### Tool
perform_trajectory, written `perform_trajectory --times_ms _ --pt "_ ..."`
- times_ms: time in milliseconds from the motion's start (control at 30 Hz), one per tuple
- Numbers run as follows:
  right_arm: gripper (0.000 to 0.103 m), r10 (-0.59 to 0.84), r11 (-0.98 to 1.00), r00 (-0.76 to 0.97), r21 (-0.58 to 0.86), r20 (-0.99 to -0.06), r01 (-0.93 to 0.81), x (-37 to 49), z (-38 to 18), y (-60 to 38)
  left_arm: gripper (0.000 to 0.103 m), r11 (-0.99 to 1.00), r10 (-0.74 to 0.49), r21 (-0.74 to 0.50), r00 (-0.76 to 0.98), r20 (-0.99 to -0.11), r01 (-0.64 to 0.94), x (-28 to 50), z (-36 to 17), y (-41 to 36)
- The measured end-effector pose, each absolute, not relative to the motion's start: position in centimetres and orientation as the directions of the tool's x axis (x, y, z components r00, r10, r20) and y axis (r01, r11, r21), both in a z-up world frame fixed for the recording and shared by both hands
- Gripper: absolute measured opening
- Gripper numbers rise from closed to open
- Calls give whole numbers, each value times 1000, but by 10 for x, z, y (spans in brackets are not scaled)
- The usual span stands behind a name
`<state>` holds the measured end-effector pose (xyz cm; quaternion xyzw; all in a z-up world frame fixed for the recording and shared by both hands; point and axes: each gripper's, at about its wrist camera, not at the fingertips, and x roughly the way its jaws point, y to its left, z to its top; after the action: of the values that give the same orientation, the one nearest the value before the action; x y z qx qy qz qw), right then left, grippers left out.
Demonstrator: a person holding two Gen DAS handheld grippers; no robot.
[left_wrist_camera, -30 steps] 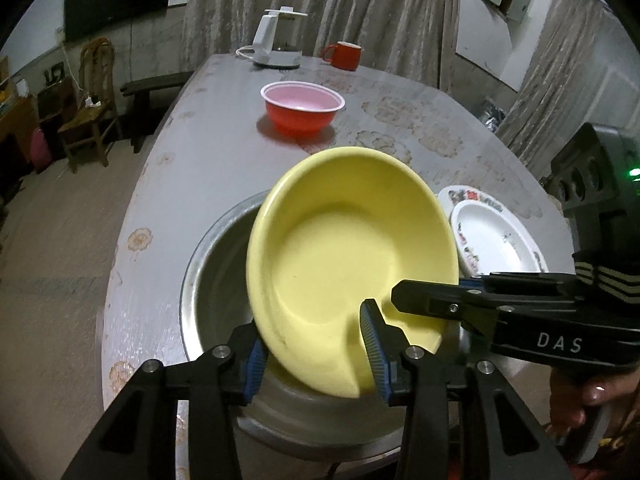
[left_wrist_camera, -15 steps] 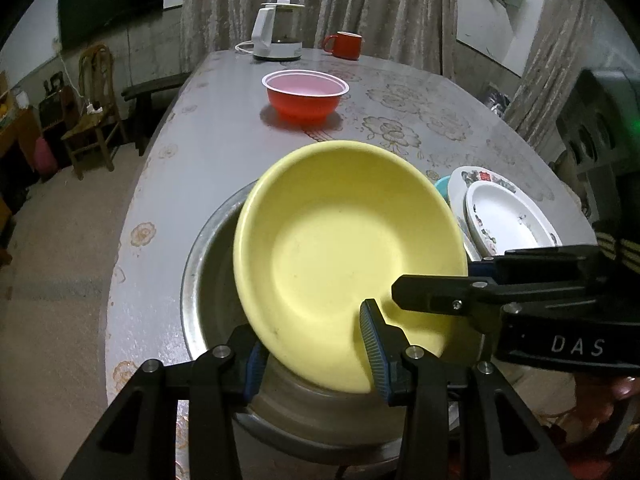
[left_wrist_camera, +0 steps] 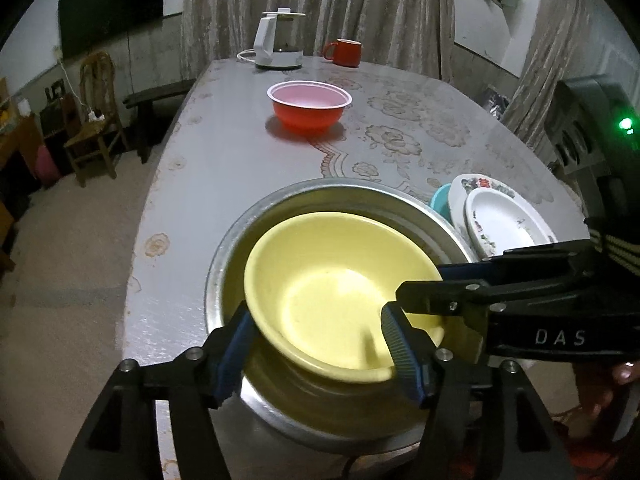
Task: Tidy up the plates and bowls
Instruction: 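Lower the yellow bowl into the steel basin and open both grippers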
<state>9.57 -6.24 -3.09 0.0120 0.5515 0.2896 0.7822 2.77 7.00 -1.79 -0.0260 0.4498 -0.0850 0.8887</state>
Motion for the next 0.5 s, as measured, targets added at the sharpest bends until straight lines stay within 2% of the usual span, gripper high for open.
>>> perform_trajectory --times_ms 267,400,500 --pt "27 455 848 242 333 -857 -413 100 -28 -64 65 983 -162 -75 589 -792 170 30 -23 61" --pt "28 463 852 258 347 -848 -392 103 -23 -70 68 976 -209 -136 557 -803 170 32 -22 65" --pt "29 466 853 263 350 -845 -387 105 -21 -72 72 977 -205 -137 566 -798 161 30 -18 67"
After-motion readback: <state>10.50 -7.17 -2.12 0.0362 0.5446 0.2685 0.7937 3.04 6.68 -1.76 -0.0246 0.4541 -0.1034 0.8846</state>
